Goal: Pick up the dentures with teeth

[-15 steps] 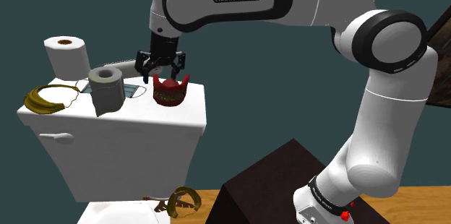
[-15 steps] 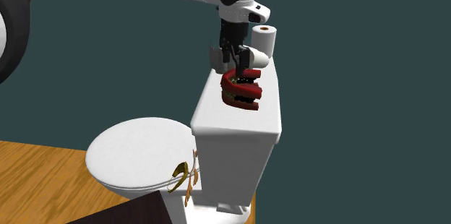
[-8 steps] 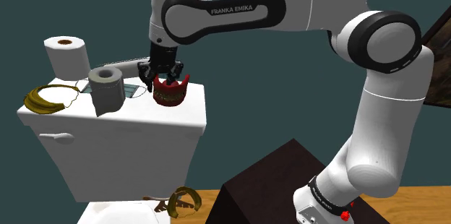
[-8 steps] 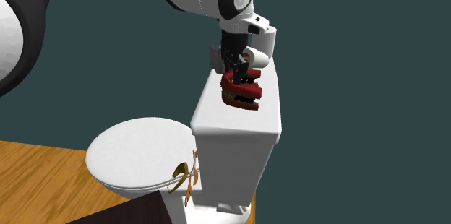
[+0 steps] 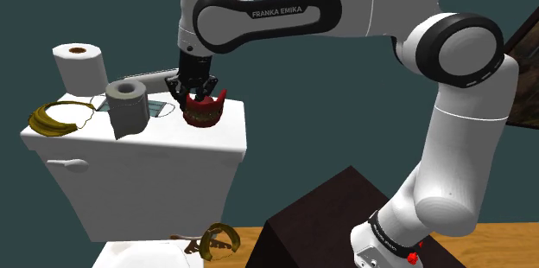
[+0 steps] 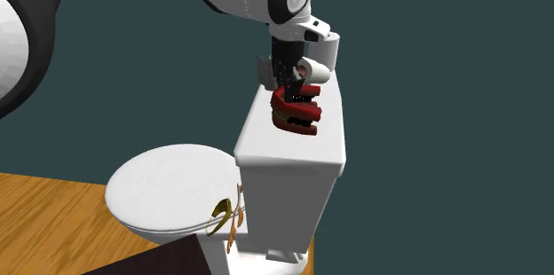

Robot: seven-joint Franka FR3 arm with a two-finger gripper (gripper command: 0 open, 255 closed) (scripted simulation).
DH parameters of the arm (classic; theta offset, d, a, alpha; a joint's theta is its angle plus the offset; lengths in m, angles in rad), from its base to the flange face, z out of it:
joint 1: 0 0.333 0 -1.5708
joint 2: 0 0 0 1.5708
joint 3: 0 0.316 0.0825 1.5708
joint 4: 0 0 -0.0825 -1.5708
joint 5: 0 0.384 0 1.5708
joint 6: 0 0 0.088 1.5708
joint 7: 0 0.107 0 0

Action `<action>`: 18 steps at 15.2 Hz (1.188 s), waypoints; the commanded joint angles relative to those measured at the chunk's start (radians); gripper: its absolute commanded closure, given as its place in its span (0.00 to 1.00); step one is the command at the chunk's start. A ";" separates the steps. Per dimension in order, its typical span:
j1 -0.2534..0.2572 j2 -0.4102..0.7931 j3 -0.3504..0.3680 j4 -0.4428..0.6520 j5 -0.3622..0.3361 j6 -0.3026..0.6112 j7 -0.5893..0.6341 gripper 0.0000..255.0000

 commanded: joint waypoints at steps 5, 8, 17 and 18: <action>-0.001 -0.011 0.002 0.038 0.005 -0.049 -0.002 1.00; 0.000 -0.018 0.004 0.070 0.008 -0.087 -0.003 1.00; 0.006 -0.024 0.007 0.172 0.011 -0.194 -0.002 1.00; 0.006 -0.023 0.007 0.172 0.011 -0.194 -0.002 1.00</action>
